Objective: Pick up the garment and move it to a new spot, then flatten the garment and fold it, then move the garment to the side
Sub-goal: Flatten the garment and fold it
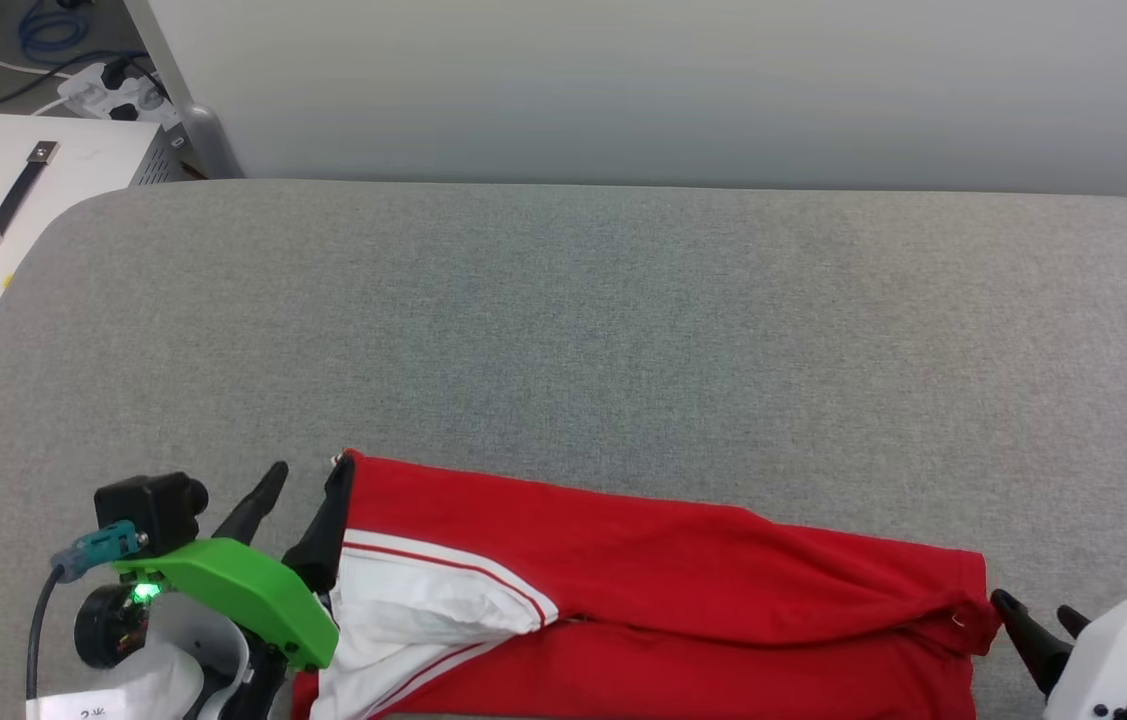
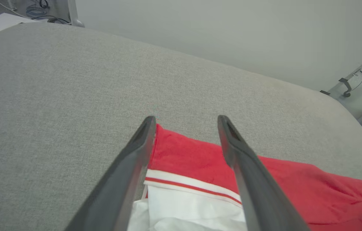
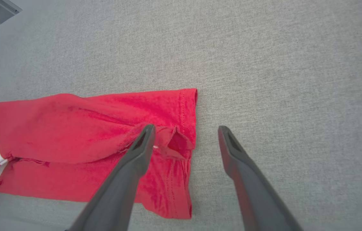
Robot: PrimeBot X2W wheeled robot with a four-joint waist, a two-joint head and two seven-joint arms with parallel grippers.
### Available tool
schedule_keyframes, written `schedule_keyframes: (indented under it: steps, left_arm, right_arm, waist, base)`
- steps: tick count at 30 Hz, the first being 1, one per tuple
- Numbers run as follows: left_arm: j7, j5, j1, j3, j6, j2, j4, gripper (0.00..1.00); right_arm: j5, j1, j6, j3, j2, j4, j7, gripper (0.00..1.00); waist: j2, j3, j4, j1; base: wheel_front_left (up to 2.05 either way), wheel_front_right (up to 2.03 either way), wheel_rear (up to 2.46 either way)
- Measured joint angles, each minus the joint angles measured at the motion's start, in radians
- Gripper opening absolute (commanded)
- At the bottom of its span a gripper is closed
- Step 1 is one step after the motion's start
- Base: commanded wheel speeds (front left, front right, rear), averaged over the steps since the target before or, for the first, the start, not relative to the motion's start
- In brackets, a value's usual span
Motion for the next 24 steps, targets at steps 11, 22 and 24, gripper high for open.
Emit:
schedule_keyframes:
  steps: [11,22,24]
  left_arm:
    - [-0.071,0.236,0.0,0.088,0.087,0.001,-0.112,1.0]
    - [-0.072,0.348,0.015,0.159,0.075,-0.051,-0.153,1.0]
    - [-0.072,0.354,0.021,0.161,0.071,-0.051,-0.152,1.0]
  right_arm:
    - [-0.017,-0.041,0.0,-0.076,-0.016,-0.014,0.107,1.0]
    - [-0.006,-0.057,0.0,0.004,-0.015,0.111,0.148,1.0]
    - [0.001,-0.054,0.0,0.022,-0.013,0.125,0.149,1.0]
  waist:
    - [0.0,0.039,0.02,0.0]
    - [0.0,0.098,0.052,0.0001]
    - [0.0,0.105,0.055,0.0001]
  base:
    - [0.0,0.0,0.0]
    - [0.0,0.0,0.0]
    - [0.0,0.0,0.0]
